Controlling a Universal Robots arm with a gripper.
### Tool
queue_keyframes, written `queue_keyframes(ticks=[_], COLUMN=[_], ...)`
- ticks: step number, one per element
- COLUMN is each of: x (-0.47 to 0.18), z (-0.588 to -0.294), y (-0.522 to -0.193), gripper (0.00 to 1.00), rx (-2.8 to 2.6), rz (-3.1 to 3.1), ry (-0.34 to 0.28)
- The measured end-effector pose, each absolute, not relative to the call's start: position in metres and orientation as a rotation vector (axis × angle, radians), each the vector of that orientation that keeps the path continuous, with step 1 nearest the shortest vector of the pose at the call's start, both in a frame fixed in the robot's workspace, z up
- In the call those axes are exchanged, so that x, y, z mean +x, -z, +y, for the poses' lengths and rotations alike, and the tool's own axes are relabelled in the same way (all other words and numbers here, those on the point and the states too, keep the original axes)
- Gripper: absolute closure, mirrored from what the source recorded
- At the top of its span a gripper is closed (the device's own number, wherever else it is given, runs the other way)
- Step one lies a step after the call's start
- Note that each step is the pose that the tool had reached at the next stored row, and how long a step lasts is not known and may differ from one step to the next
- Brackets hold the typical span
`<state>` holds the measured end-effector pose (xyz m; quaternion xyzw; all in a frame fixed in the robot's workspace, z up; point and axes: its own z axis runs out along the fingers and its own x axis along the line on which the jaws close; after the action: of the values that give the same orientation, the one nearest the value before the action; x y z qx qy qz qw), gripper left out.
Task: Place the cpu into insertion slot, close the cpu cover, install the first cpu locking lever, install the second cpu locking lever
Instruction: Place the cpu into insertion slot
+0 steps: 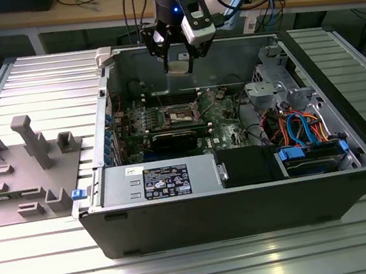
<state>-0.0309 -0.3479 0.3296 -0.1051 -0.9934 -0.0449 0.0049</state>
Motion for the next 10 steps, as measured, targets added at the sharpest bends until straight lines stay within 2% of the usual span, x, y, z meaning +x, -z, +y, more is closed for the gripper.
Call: queue_keyframes(ticks=[10], x=[-0.0309], z=[-0.3479], y=[-0.3296], gripper=[0.46], rx=[-0.342], rz=[-3.110], ry=[0.140])
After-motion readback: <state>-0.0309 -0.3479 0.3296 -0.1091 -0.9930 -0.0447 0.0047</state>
